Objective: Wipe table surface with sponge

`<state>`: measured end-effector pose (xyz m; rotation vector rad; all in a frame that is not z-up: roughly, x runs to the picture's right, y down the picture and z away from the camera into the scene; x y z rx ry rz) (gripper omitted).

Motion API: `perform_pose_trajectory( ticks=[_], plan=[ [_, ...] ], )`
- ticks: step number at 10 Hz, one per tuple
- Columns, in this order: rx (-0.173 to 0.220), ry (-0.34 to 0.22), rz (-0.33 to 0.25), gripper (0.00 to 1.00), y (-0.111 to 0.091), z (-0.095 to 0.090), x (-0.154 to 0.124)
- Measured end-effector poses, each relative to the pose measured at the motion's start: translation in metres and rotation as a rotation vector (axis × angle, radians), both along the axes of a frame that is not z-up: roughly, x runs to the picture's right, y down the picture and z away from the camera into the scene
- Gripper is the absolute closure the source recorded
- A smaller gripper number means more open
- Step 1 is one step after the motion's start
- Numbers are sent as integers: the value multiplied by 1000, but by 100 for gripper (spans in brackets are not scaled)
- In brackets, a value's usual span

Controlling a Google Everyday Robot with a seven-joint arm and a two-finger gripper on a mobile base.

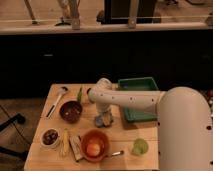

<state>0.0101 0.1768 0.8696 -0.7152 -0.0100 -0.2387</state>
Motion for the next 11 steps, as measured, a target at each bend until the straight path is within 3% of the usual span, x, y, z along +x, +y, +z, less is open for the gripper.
perform_pose_trajectory(
  ticks=[2,4,8,11],
  plan=[
    [17,56,6,100,-7,5,18],
    [38,70,13,100,-14,9,21],
    [78,33,35,100,-26,20,1],
    [54,-41,28,100,-21,24,-25]
  ],
)
